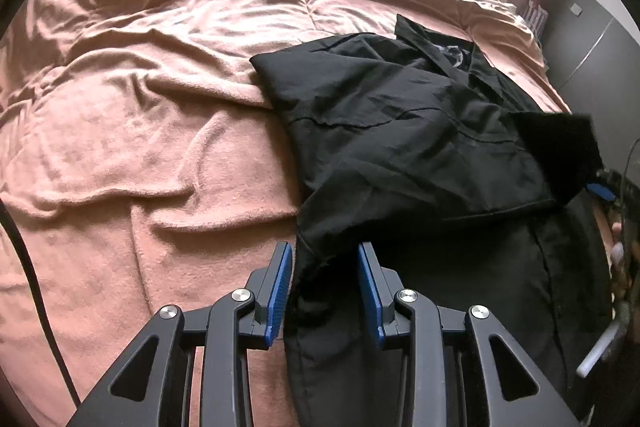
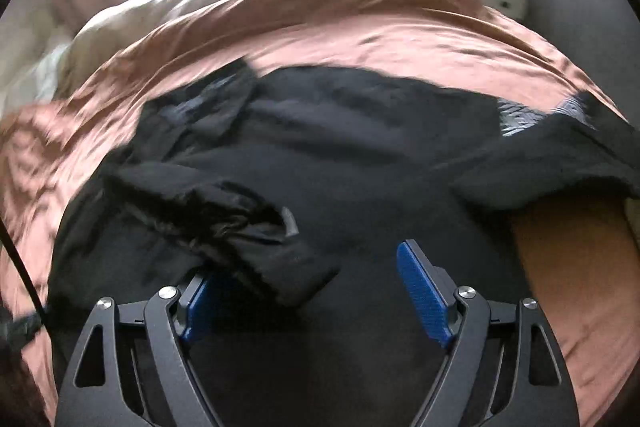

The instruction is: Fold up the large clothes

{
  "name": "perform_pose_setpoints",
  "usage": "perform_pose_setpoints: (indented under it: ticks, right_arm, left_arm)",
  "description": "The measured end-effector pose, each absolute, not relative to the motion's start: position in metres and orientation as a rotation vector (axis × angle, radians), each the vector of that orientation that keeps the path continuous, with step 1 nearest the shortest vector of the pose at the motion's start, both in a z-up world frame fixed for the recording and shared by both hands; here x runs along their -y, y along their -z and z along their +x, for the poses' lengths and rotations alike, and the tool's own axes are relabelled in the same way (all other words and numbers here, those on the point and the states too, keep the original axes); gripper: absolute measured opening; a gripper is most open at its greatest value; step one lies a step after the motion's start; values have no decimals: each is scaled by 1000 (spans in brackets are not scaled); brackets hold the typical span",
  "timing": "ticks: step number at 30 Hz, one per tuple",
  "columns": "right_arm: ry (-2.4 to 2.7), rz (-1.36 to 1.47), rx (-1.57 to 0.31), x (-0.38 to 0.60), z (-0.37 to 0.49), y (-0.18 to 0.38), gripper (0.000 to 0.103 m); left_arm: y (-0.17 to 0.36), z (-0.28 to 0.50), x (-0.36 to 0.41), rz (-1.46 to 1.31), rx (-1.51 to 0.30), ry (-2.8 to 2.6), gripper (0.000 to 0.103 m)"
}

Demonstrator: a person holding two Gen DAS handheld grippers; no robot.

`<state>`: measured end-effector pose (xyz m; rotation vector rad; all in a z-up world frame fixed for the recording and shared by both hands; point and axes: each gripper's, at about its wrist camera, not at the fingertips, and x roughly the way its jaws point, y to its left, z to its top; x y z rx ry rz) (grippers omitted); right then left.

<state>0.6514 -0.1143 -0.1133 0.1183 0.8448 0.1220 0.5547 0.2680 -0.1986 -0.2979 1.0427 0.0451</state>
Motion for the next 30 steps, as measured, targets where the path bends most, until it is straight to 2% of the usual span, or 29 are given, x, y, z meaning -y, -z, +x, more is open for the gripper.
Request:
perform_pose_setpoints:
  ticks: [8, 16, 18, 21, 26, 30]
  right_arm:
    - [-80, 188, -788, 177, 631, 105, 81]
    - [-14, 335, -764, 288, 592, 110, 81]
    - [-9, 408, -757, 312, 586, 112, 70]
    - [8, 524, -738, 344, 579, 121, 60]
    - [25, 661, -709, 377, 577, 131, 50]
    - [38, 746, -698, 395, 582, 144, 49]
  left_arm:
    - [183, 545, -264, -303, -1009, -30, 36]
    - [156, 548, -239, -269, -962, -9, 36]
    - [154, 551, -232, -268, -955, -5, 36]
    - [152, 556, -219, -257, -945, 7, 36]
    - [163, 573, -204, -209, -956, 0, 36]
    - [171, 592, -205, -215, -956, -11, 36]
